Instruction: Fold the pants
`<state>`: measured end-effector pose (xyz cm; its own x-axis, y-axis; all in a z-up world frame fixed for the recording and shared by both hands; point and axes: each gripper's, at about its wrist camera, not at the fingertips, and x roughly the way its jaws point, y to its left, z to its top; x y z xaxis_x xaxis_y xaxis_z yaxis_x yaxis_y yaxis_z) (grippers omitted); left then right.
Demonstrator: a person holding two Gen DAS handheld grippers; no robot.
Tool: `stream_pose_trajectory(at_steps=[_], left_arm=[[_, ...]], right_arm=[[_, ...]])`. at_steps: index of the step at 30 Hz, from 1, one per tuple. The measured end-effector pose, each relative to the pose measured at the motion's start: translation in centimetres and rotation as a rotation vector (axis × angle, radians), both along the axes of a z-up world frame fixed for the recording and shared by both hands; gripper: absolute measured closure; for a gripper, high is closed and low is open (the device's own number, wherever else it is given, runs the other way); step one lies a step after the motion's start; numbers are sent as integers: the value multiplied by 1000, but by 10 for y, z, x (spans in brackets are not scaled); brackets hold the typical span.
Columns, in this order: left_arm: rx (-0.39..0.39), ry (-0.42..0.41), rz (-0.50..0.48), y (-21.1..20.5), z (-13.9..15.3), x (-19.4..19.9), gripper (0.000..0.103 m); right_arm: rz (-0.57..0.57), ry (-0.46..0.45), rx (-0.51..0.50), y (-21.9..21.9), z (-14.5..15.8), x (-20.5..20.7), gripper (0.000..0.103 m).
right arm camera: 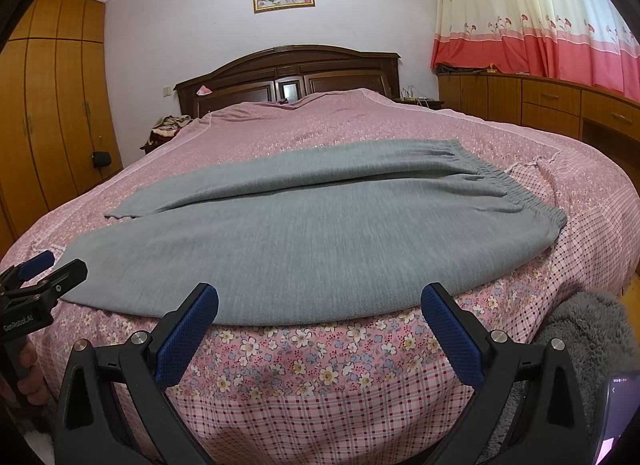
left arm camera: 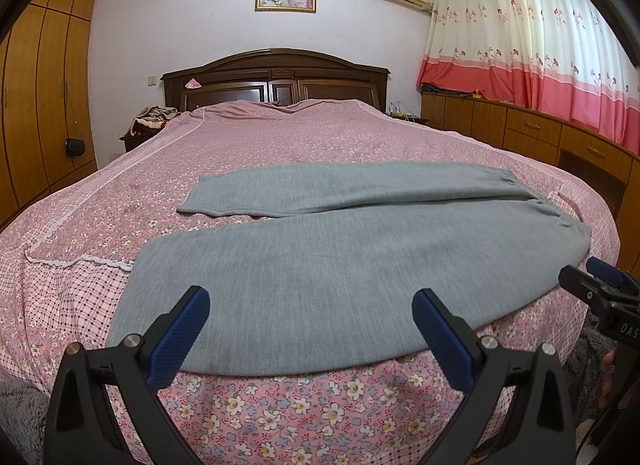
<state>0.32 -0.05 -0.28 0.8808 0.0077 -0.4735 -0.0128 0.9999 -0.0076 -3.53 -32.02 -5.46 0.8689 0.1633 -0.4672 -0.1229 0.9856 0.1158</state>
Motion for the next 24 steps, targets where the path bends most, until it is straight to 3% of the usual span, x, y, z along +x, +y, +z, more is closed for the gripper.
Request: stream_pose_trajectory(at_steps=[18,24], left_arm=[[1,3,-2,1,-1,0,0],[-10,6,-14,4,10,7,0]], right_arm=[[1,6,-8,2,3,3,0],[60,-111,35,8,39,0,0]])
